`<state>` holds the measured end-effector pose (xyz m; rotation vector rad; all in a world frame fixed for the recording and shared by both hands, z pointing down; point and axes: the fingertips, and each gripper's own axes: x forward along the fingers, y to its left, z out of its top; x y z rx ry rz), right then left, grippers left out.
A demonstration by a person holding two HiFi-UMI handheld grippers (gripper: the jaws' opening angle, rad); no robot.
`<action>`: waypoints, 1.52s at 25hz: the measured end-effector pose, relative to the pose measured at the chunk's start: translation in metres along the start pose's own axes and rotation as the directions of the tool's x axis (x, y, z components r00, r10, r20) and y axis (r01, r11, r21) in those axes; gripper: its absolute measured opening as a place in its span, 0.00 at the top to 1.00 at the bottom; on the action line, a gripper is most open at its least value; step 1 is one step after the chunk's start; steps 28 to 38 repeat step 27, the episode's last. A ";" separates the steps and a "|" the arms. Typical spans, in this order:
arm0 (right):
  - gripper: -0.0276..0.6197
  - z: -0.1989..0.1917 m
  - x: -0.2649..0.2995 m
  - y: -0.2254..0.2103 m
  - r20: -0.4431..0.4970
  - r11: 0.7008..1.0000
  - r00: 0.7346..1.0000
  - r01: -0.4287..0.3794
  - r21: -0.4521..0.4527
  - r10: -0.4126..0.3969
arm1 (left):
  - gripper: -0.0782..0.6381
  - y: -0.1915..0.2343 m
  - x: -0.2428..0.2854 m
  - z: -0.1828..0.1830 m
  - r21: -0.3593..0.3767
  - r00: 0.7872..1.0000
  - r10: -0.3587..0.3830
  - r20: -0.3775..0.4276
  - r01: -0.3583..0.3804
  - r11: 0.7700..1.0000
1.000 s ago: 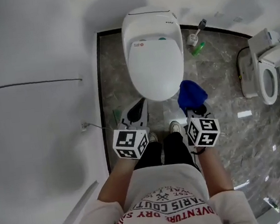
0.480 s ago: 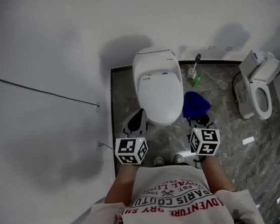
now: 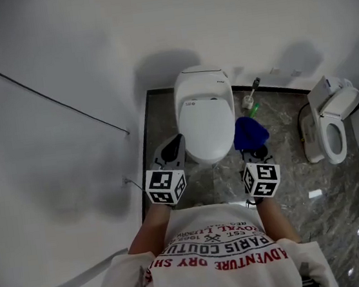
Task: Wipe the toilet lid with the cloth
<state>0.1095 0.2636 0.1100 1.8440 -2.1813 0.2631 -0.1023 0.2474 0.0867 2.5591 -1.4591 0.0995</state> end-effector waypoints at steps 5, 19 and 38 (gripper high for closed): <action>0.82 0.006 -0.002 0.000 0.018 1.000 1.000 -0.009 -0.024 0.009 | 0.88 -0.002 -0.001 0.004 -0.004 1.000 0.006 0.011 -0.006 1.000; 0.82 0.001 -0.009 -0.003 0.024 1.000 1.000 -0.010 0.009 0.010 | 0.88 -0.003 -0.003 -0.001 -0.012 1.000 0.012 -0.001 -0.012 1.000; 0.82 0.000 -0.004 0.001 0.015 1.000 1.000 -0.018 0.013 0.018 | 0.88 -0.001 -0.001 -0.004 -0.021 1.000 0.012 -0.018 -0.012 1.000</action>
